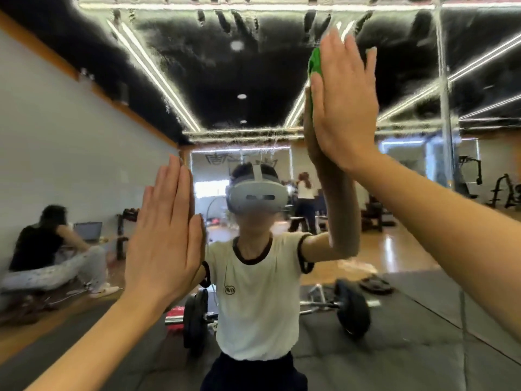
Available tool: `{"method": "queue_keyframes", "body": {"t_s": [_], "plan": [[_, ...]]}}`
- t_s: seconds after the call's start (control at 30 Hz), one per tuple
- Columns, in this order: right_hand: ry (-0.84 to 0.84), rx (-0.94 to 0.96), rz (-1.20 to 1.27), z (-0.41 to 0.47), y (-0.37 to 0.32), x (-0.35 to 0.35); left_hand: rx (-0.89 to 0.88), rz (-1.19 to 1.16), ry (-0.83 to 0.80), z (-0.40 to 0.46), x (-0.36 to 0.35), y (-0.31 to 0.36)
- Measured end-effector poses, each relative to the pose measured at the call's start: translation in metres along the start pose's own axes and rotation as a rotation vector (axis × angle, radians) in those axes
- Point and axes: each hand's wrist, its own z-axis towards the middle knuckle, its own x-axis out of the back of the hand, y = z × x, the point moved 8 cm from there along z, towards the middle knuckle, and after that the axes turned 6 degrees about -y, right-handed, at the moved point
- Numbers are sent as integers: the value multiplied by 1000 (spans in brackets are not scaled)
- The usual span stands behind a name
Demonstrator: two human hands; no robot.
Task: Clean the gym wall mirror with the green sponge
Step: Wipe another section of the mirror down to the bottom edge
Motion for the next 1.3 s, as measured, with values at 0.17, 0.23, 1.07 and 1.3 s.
{"method": "queue_keyframes", "body": {"t_s": [0.17,0.23,1.07,1.3], "plan": [[-99,382,28,-148,-70,-14,-9,1,1,0,0,-1],[-214,634,21,-215,-90,-12,-6,9,-7,1,-1,-1],[-36,80,33,-21,-84,-14,-111,-38,-54,-8,15,-14],[-284,715,14,-216,-170,-31,81,27,-30,-32,44,-109]]}}
